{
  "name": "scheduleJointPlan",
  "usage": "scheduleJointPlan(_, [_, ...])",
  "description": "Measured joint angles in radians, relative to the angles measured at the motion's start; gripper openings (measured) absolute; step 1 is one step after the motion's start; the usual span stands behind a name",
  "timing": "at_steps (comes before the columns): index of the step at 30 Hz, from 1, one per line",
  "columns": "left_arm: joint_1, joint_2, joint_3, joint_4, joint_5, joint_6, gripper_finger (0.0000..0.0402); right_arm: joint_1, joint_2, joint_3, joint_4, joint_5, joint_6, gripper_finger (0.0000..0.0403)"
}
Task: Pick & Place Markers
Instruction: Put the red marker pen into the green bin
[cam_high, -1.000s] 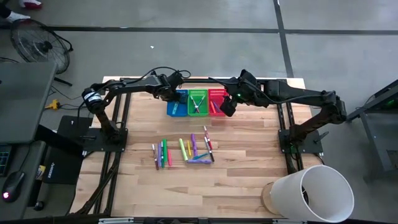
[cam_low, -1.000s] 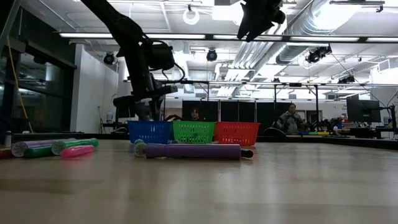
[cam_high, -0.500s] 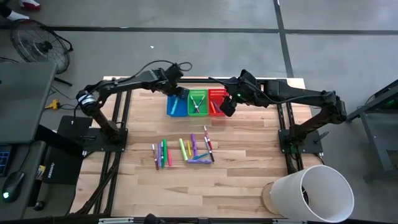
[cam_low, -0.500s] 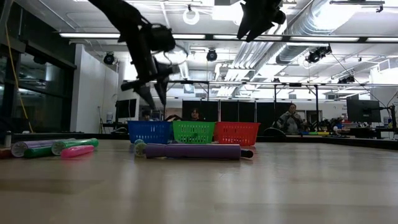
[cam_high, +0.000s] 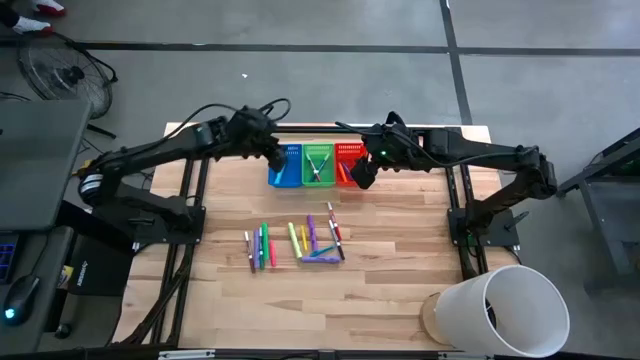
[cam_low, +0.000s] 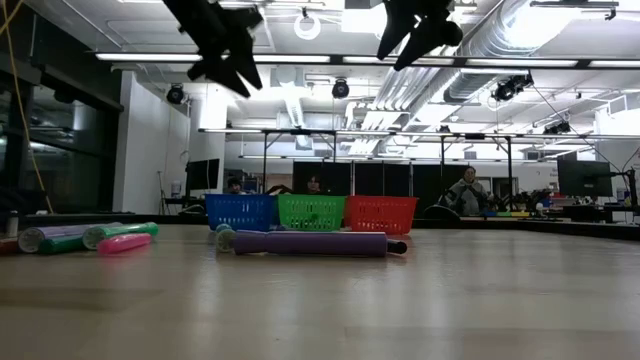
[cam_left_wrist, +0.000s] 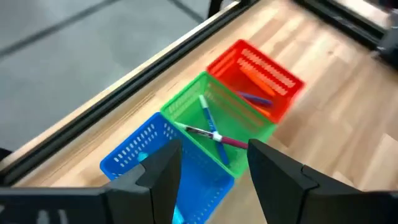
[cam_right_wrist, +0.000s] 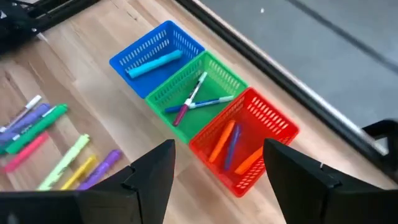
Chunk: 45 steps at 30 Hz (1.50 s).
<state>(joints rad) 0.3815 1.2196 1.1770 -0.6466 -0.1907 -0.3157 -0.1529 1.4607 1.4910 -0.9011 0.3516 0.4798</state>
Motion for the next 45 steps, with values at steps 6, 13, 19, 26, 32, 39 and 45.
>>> scheduleJointPlan(6, [-0.126, -0.161, -0.094, 0.027, -0.068, 0.001, 0.0181, 0.052, 0.093, 0.000, 0.066, -0.066, 0.083, 0.0232])
scheduleJointPlan(13, [-0.241, -0.352, -0.218, 0.049, -0.089, -0.003, 0.0181, 0.103, 0.225, -0.001, 0.168, -0.098, 0.255, 0.0232])
scheduleJointPlan(19, [-0.322, -0.504, -0.305, 0.071, -0.090, -0.011, 0.0181, 0.104, 0.306, -0.001, 0.262, -0.200, 0.348, 0.0229])
scheduleJointPlan(26, [-0.358, -0.612, -0.375, 0.060, -0.088, -0.011, 0.0181, 0.117, 0.342, -0.001, 0.404, -0.223, 0.385, 0.0201])
scheduleJointPlan(32, [-0.356, -0.697, -0.411, 0.060, -0.050, -0.003, 0.0181, 0.133, 0.353, 0.050, 0.401, -0.221, 0.375, 0.0174])
scheduleJointPlan(39, [-0.356, -0.742, -0.421, 0.029, -0.022, 0.021, 0.0181, 0.157, 0.540, 0.418, 0.225, -0.148, 0.266, 0.0163])
scheduleJointPlan(45, [-0.356, -0.769, -0.421, 0.004, 0.032, 0.023, 0.0181, 0.130, 0.780, 0.783, -0.203, -0.165, 0.382, 0.0162])
